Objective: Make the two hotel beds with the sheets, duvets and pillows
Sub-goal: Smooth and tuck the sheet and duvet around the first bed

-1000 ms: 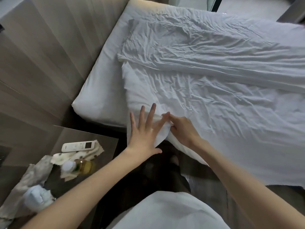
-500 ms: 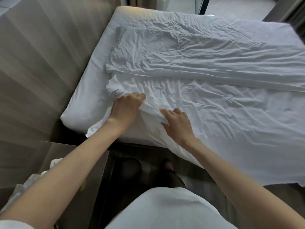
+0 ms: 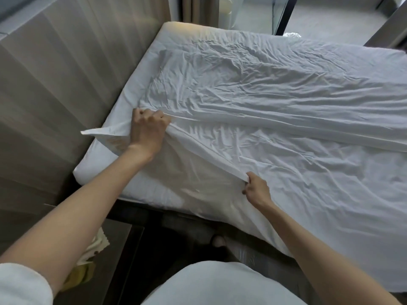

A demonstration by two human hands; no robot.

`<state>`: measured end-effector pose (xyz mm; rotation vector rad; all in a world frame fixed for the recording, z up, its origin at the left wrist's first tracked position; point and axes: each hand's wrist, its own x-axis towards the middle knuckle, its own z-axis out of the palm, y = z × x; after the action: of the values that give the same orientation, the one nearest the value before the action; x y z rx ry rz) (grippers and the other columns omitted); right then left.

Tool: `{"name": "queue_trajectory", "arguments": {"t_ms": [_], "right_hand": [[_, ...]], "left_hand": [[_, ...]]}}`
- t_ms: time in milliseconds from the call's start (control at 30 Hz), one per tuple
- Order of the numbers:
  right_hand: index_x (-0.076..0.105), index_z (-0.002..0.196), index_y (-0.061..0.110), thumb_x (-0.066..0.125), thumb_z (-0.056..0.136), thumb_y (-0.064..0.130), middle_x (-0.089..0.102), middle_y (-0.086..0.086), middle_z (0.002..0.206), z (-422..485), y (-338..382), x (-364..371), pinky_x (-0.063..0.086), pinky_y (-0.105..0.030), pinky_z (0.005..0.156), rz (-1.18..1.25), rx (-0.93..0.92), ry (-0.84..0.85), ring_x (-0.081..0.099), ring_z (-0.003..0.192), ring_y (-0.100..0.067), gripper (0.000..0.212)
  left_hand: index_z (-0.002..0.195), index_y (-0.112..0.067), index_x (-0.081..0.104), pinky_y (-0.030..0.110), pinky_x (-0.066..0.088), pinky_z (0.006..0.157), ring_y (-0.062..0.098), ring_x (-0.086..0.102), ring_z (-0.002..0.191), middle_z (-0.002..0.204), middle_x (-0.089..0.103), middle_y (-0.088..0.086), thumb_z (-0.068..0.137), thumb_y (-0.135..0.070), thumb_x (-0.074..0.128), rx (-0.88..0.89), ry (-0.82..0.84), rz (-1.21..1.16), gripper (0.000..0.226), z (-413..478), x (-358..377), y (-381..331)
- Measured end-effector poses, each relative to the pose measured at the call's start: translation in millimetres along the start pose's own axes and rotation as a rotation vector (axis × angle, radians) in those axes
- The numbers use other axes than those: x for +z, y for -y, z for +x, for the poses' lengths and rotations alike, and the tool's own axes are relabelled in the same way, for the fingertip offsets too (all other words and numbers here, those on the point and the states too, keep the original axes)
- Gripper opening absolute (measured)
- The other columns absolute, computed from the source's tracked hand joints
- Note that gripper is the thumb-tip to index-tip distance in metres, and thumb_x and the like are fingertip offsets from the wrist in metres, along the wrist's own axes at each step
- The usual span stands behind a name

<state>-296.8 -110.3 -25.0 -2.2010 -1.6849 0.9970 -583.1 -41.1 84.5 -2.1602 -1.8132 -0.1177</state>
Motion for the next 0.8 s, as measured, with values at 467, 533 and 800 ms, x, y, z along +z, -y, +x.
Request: {"name": "queue_trajectory", "arguments": {"t_ms": [467, 533, 800], "right_hand": [[0.055, 0.130, 0.017, 0.036, 0.094, -0.003, 0.054, -0.006, 0.133, 90, 209, -95, 0.026, -0.044, 0.097, -0.162, -0.363, -0.450, 0.044, 0.123, -0.032, 0.045], [0.056, 0.129, 0.018, 0.036, 0.093, -0.003, 0.054, -0.005, 0.132, 102, 227, -97, 0.025, -0.043, 0.098, -0.200, -0.362, -0.438, 0.044, 0.124, -0.031, 0.045], [0.059, 0.126, 0.015, 0.039, 0.093, 0.001, 0.058, -0.011, 0.129, 151, 237, -108, 0.032, -0.045, 0.099, -0.210, -0.316, -0.410, 0.048, 0.121, -0.037, 0.041]], "left_hand": [[0.086, -0.004, 0.063, 0.043, 0.033, 0.081, 0.039, 0.056, 0.087, 0.089, 0.064, 0.020, 0.087, 0.007, 0.044, -0.276, -0.047, 0.066, 0.022, 90, 50, 144], [0.091, -0.007, 0.064, 0.042, 0.034, 0.083, 0.038, 0.056, 0.091, 0.093, 0.064, 0.017, 0.089, 0.005, 0.043, -0.270, -0.003, 0.064, 0.024, 104, 58, 158], [0.089, -0.004, 0.066, 0.042, 0.033, 0.083, 0.035, 0.055, 0.090, 0.091, 0.064, 0.016, 0.088, 0.007, 0.042, -0.187, 0.021, 0.040, 0.027, 169, 72, 166]]}}
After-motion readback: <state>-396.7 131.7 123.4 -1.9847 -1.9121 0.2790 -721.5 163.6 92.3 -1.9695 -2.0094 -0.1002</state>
